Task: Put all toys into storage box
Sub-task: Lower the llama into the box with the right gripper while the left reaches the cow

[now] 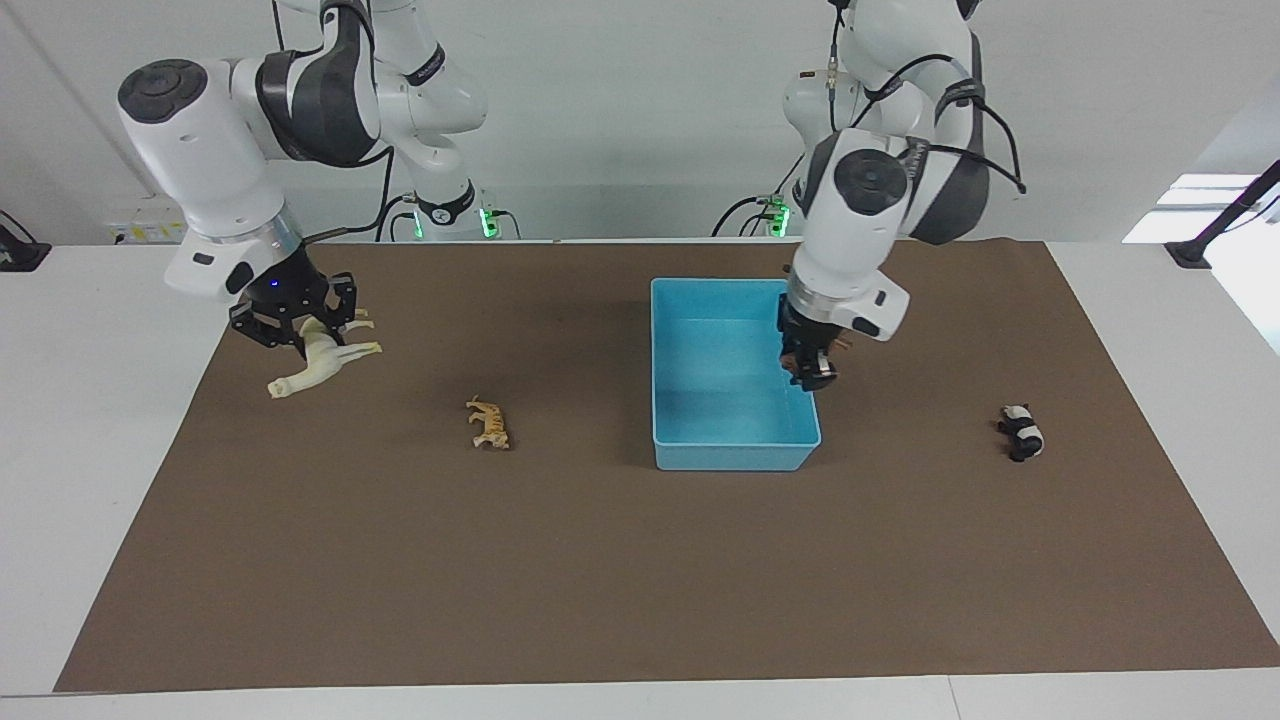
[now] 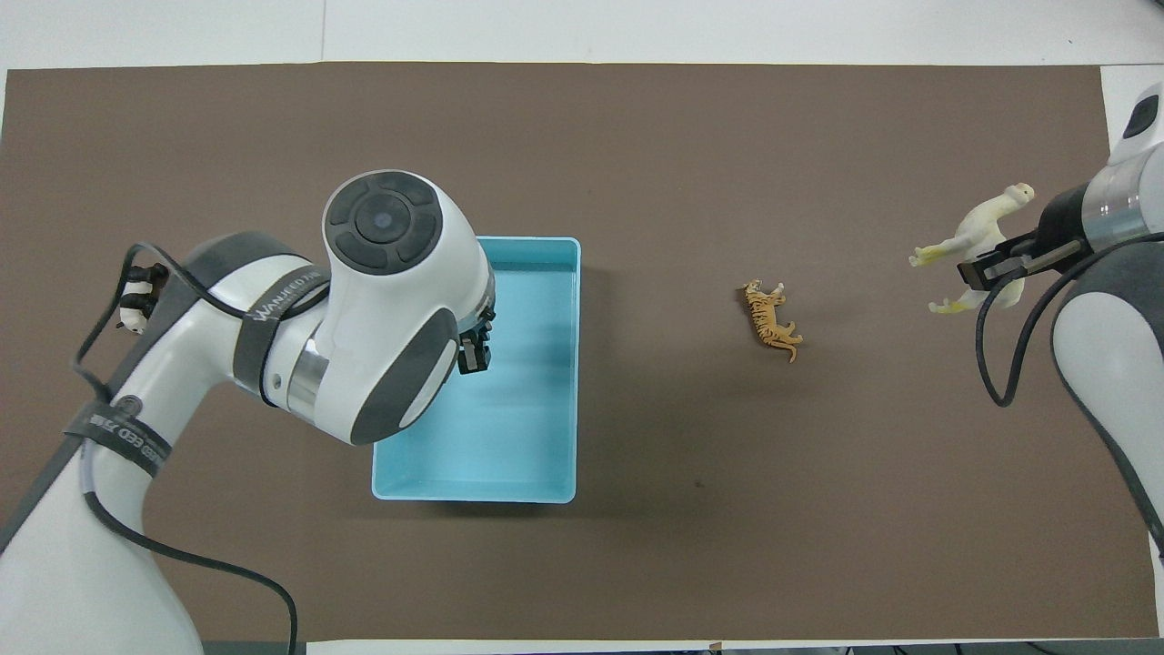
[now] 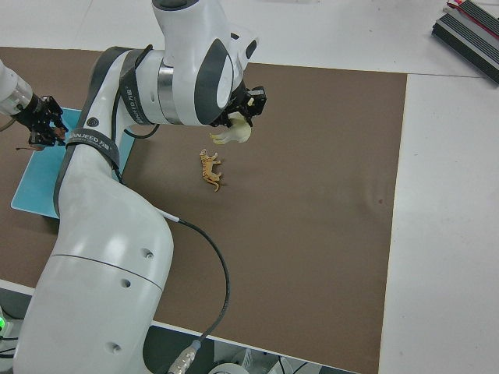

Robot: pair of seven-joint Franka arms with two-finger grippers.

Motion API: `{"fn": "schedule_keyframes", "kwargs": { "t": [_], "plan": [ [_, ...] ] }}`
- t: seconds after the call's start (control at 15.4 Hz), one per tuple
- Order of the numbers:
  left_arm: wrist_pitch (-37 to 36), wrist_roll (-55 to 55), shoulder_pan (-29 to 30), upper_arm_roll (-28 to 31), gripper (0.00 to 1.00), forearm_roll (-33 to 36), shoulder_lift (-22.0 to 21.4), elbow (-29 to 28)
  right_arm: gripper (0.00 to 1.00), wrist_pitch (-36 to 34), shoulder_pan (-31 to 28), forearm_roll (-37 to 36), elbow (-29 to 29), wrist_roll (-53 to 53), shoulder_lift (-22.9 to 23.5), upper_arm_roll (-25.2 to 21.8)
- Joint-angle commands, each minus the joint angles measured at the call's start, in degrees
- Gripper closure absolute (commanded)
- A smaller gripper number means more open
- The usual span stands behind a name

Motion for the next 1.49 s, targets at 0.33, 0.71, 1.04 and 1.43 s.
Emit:
{"fn": "schedule_keyframes", "kwargs": {
  "t": [0.33,0.71,1.04,1.43],
  "plan": [
    [-2.9,1.3,1.2,2.2,0.00,1.1,-5.1,-0.8,1.00,-0.7,1.7,0.0,0.8,4.7,0.4,0.2],
    [-1.7,11.0,16.6,2.7,0.00,2.0,-11.9,0.7,1.00,-0.8,18.2,-0.6,5.6,28.5,3.4,0.2],
    [1.4,31.0,23.4,2.6,0.00,2.2,-12.4,0.3,1.00,-0.4,33.7,-2.5,21.6,47.6,20.2,0.2],
    [-2.3,70.5,33.2,2.8,0.00,1.8,-12.6,-0.9,1.00,7.3,44.8,-7.4,28.5,57.2,35.4,-0.6]
  ]
}}
